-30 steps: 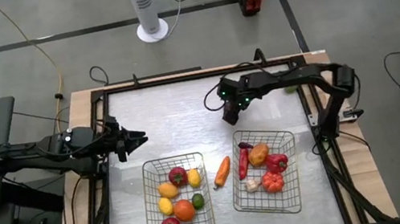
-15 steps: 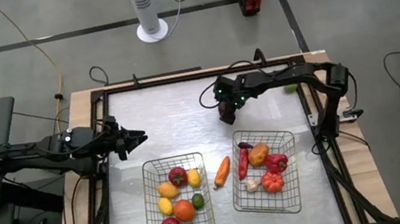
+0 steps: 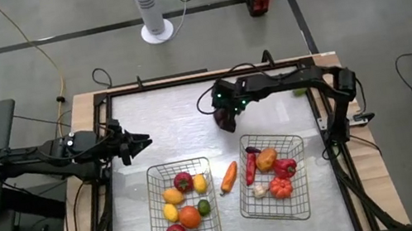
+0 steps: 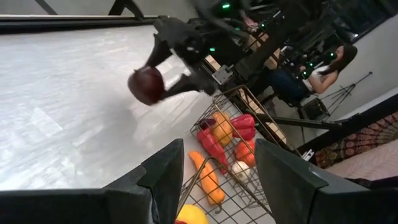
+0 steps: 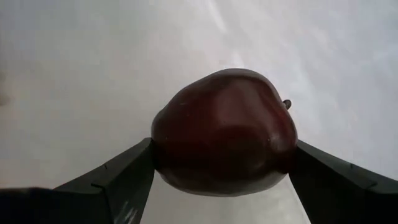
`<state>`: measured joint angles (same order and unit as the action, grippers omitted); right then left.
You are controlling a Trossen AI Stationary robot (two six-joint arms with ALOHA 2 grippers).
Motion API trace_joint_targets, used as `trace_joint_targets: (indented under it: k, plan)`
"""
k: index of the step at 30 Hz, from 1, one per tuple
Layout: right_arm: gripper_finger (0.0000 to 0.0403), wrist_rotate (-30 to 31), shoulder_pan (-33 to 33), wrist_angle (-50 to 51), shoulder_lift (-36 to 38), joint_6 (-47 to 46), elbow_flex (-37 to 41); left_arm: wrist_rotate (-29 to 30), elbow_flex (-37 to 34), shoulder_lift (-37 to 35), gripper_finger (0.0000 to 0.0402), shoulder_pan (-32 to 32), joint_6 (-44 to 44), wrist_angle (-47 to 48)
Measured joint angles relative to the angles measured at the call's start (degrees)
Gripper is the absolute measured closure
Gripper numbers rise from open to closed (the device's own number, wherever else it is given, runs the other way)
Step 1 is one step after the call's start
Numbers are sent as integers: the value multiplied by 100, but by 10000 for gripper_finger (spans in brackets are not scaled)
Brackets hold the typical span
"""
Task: Sort produce into baskets
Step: Put the apple into the left brown wire basket
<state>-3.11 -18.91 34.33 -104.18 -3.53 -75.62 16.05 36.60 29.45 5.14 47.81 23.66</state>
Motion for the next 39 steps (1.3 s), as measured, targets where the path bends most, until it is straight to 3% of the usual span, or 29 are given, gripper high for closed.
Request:
trace_joint_targets:
  k: [6, 9, 17, 23, 27, 31, 39]
  plan:
    - [42, -1029, 535, 368, 9, -96, -866, 4, 0, 0, 219, 0, 0, 0]
    - [42, -1240, 909, 441, 15, -95, -1276, 3, 0, 0, 219, 0, -59, 0]
    - [41, -1240, 1792, 202, 25, -99, -1912, 91, 0, 0, 219, 1, -391, -35]
    - [35, -738, 2289, 6, -40, -652, -1938, 466, 0, 13, 219, -2, -399, -76]
    - [11, -722, 2439, 1, -263, -851, -1938, 328, 0, 14, 219, -2, -376, -87]
    - [10, -729, 2536, 44, -454, -864, -2002, 228, 0, 13, 219, 1, -361, -94]
    - [4, -728, 2525, 1032, -571, -638, -2571, 324, -2, 15, 219, 1, -542, -133]
